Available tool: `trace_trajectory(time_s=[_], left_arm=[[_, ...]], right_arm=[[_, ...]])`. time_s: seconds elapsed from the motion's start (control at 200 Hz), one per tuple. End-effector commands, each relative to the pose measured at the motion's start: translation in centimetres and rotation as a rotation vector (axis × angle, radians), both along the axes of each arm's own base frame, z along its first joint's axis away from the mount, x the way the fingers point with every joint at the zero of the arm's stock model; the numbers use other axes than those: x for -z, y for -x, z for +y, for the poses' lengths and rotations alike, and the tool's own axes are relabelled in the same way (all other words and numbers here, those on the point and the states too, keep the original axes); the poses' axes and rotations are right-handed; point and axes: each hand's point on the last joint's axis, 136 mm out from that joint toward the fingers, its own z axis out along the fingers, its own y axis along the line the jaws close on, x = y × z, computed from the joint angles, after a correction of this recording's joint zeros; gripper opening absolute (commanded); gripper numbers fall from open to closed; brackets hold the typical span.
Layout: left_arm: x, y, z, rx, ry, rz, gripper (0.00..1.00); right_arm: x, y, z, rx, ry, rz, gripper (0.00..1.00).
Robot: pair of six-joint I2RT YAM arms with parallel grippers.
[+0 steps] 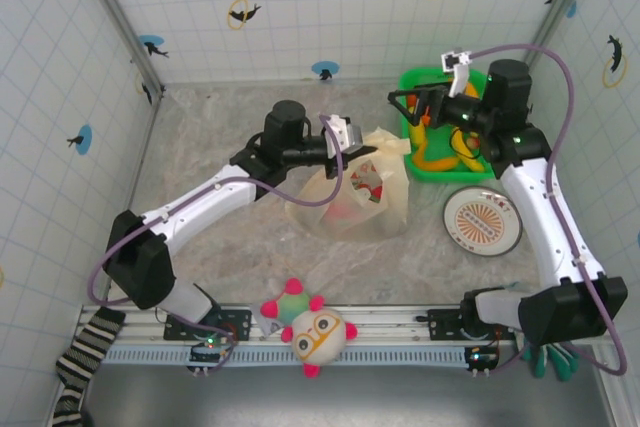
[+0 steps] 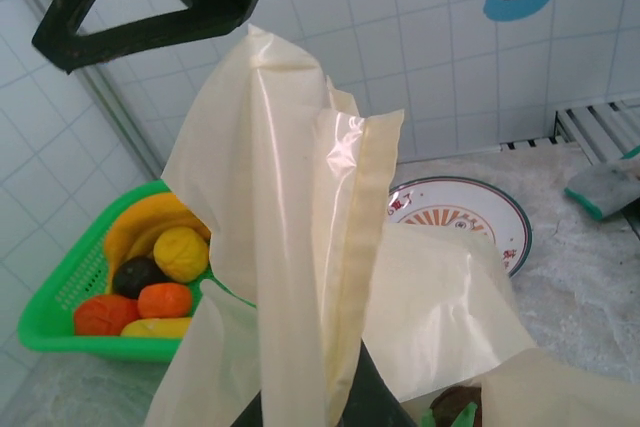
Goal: Place the fake fruits into the plastic bag and tie a complex knot
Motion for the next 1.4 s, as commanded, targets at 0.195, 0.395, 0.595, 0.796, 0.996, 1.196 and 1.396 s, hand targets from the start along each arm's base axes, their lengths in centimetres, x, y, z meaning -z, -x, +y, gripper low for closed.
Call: trace_trajectory(time_s=[0.195, 0.395, 0.595, 0.796, 0.996, 1.196, 1.396], left_arm=[[-1.0, 1.1, 0.8, -0.017, -0.005, -0.171, 0.0], [-0.7, 1.6, 0.9, -0.017, -0.022, -0.259, 0.0], [-0.6, 2.0, 0.7, -0.023, -0.028, -0.352, 0.0], [-1.2, 1.7, 1.3, -0.079, -0.033, -0.448, 0.0], [-2.0, 2.3, 2.2, -0.094, -0.007, -0.535, 0.0], [-1.5, 3.4, 1.6, -0.01, -0.016, -0.485, 0.0], [-1.2, 3.7, 1.5, 0.012, -0.019, -0.469, 0.0]], right_arm=[[4.4, 3.7, 1.9, -0.156, 0.206, 0.061, 0.99], [5.7, 5.9, 2.8, -0.26, 0.23, 0.065, 0.99], [6.4, 7.1, 3.3, -0.326, 0.231, 0.087, 0.99], [4.5, 6.6, 1.0, -0.261, 0.243, -0.004, 0.99], [1.7, 6.9, -0.1, -0.263, 0.124, -0.105, 0.99], [3.6, 10.8, 0.4, -0.389, 0.292, -0.488, 0.99], [3.4, 10.0, 1.3, -0.388, 0.275, -0.65, 0.99]])
